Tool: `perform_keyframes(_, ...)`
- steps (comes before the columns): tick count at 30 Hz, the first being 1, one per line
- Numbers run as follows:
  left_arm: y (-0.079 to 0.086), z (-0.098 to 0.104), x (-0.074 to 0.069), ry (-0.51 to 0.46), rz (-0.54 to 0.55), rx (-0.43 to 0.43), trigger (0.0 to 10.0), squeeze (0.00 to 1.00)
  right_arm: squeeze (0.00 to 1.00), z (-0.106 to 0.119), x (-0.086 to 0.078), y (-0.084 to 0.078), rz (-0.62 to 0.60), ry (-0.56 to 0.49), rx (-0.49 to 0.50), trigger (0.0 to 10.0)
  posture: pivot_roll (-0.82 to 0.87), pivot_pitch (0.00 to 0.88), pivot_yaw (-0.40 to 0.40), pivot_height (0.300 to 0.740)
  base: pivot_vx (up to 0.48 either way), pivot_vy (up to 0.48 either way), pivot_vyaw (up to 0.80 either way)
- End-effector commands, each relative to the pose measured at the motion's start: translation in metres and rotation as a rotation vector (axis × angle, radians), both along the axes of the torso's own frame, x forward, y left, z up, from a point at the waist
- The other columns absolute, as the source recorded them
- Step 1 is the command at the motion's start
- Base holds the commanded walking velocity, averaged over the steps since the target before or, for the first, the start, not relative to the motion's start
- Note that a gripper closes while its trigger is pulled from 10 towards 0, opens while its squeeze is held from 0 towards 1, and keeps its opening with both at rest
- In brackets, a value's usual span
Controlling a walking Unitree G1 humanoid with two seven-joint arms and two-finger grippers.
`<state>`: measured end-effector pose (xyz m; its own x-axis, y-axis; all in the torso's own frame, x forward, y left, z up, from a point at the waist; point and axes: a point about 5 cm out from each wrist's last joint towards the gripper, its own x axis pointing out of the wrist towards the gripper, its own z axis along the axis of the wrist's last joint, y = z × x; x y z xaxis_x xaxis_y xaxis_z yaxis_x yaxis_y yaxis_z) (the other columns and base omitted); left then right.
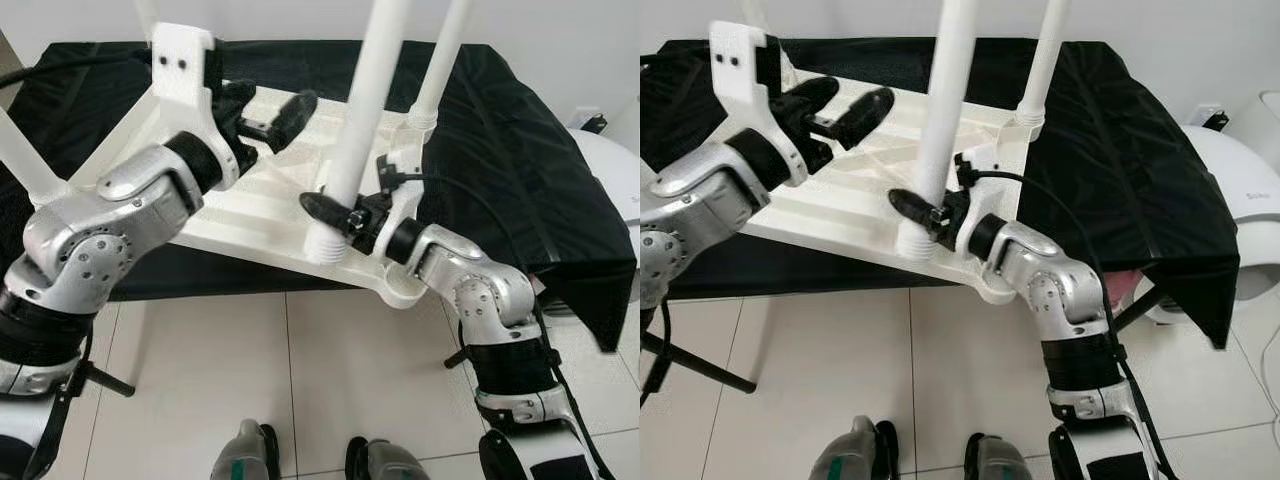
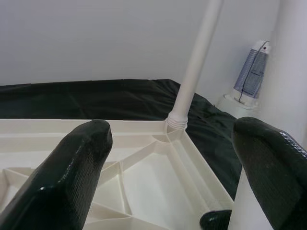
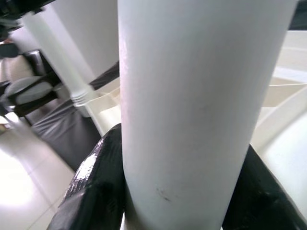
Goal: Building children table
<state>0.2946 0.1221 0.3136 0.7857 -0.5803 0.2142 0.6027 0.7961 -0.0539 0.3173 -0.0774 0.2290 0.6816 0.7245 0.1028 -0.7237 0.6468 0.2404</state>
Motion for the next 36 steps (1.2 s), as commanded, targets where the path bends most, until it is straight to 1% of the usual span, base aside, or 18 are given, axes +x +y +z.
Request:
perform_keyframes(1, -0.01, 0.0, -0.02, -0.109, -0.512, 0.068, 10.0, 0.0, 0.0, 0.004, 0.006, -0.009, -0.063, -0.026, 0.008, 10.0, -0.03, 0.138, -0.017, 0.74, 0.0, 0.0, 0.0)
perform_keyframes(4, -0.006, -0.007, -0.015, -0.07, -0.452, 0.032, 10.0, 0.0, 0.0, 0.005, 0.011, -0.019, -0.127, -0.021, 0.024, 10.0, -0.03, 0.133, -0.014, 0.74, 0.0, 0.0, 0.0)
perform_keyframes(7, -0.006, -0.018, -0.014, -0.052, -0.422, 0.041, 10.0, 0.0, 0.0, 0.006, 0.014, -0.026, -0.173, -0.022, 0.043, 10.0, -0.03, 0.132, -0.014, 0.74, 0.0, 0.0, 0.0)
perform_keyframes(12, -0.012, -0.044, -0.015, -0.002, -0.388, 0.119, 10.0, 0.0, 0.0, 0.008, 0.017, -0.036, -0.238, -0.039, 0.081, 10.0, -0.03, 0.123, -0.007, 0.74, 0.0, 0.0, 0.0)
perform_keyframes(13, -0.012, -0.044, -0.015, -0.002, -0.388, 0.119, 10.0, 0.0, 0.0, 0.008, 0.017, -0.036, -0.238, -0.039, 0.081, 10.0, -0.03, 0.123, -0.007, 0.74, 0.0, 0.0, 0.0)
perform_keyframes(15, -0.016, -0.059, -0.014, 0.017, -0.361, 0.173, 10.0, 0.0, 0.0, 0.011, 0.018, -0.038, -0.254, -0.049, 0.108, 10.0, -0.03, 0.123, -0.007, 0.74, 0.0, 0.0, 0.0)
perform_keyframes(19, -0.018, -0.064, -0.014, 0.029, -0.359, 0.184, 10.0, 0.0, 0.0, 0.012, 0.019, -0.038, -0.261, -0.054, 0.117, 10.0, -0.03, 0.12, -0.005, 0.74, 0.0, 0.0, 0.0)
perform_keyframes(22, -0.021, -0.075, -0.013, 0.045, -0.351, 0.224, 10.0, 0.0, 0.0, 0.014, 0.02, -0.039, -0.27, -0.059, 0.134, 10.0, -0.03, 0.12, -0.005, 0.74, 0.0, 0.0, 0.0)
perform_keyframes(23, -0.023, -0.087, -0.012, 0.036, -0.33, 0.296, 10.0, 0.0, 0.0, 0.015, 0.02, -0.04, -0.278, -0.066, 0.139, 10.0, -0.02, 0.124, -0.003, 0.74, 0.0, 0.0, 0.0)
perform_keyframes(24, -0.023, -0.087, -0.012, 0.036, -0.33, 0.296, 10.0, 0.0, 0.0, 0.015, 0.02, -0.04, -0.278, -0.066, 0.139, 10.0, -0.02, 0.124, -0.003, 0.74, 0.0, 0.0, 0.0)
perform_keyframes(25, -0.024, -0.098, -0.012, 0.026, -0.321, 0.36, 10.0, 0.0, 0.0, 0.015, 0.021, -0.04, -0.282, -0.071, 0.143, 10.0, -0.02, 0.13, -0.005, 0.74, 0.0, 0.0, 0.0)
perform_keyframes(26, -0.024, -0.098, -0.012, 0.026, -0.321, 0.36, 10.0, 0.0, 0.0, 0.015, 0.021, -0.04, -0.282, -0.071, 0.143, 10.0, -0.02, 0.13, -0.005, 0.74, 0.0, 0.0, 0.0)
perform_keyframes(27, -0.025, -0.108, -0.012, 0.017, -0.318, 0.413, 10.0, 0.0, 0.0, 0.016, 0.021, -0.04, -0.288, -0.076, 0.144, 10.0, -0.02, 0.13, -0.005, 0.74, 0.0, 0.0, 0.0)
perform_keyframes(28, -0.025, -0.108, -0.012, 0.017, -0.318, 0.413, 10.0, 0.0, 0.0, 0.016, 0.021, -0.04, -0.288, -0.076, 0.144, 10.0, -0.02, 0.13, -0.005, 0.74, 0.0, 0.0, 0.0)
perform_keyframes(30, -0.026, -0.123, -0.014, -0.001, -0.338, 0.506, 10.0, 0.0, 0.0, 0.016, 0.021, -0.041, -0.292, -0.079, 0.146, 10.0, -0.02, 0.13, -0.005, 0.74, 0.0, 0.0, 0.0)
perform_keyframes(31, -0.026, -0.123, -0.014, -0.001, -0.338, 0.506, 10.0, 0.0, 0.0, 0.016, 0.021, -0.041, -0.292, -0.079, 0.146, 10.0, -0.02, 0.13, -0.005, 0.74, 0.0, 0.0, 0.0)
perform_keyframes(33, -0.027, -0.135, -0.012, -0.003, -0.35, 0.561, 10.0, 0.0, 0.0, 0.016, 0.021, -0.042, -0.299, -0.089, 0.144, 10.0, -0.03, 0.132, -0.005, 0.74, 0.0, 0.0, 0.0)
perform_keyframes(36, -0.027, -0.138, -0.01, -0.005, -0.348, 0.573, 10.0, 0.0, 0.0, 0.017, 0.02, -0.043, -0.302, -0.096, 0.143, 10.0, -0.03, 0.132, -0.005, 0.74, 0.0, 0.0, 0.0)
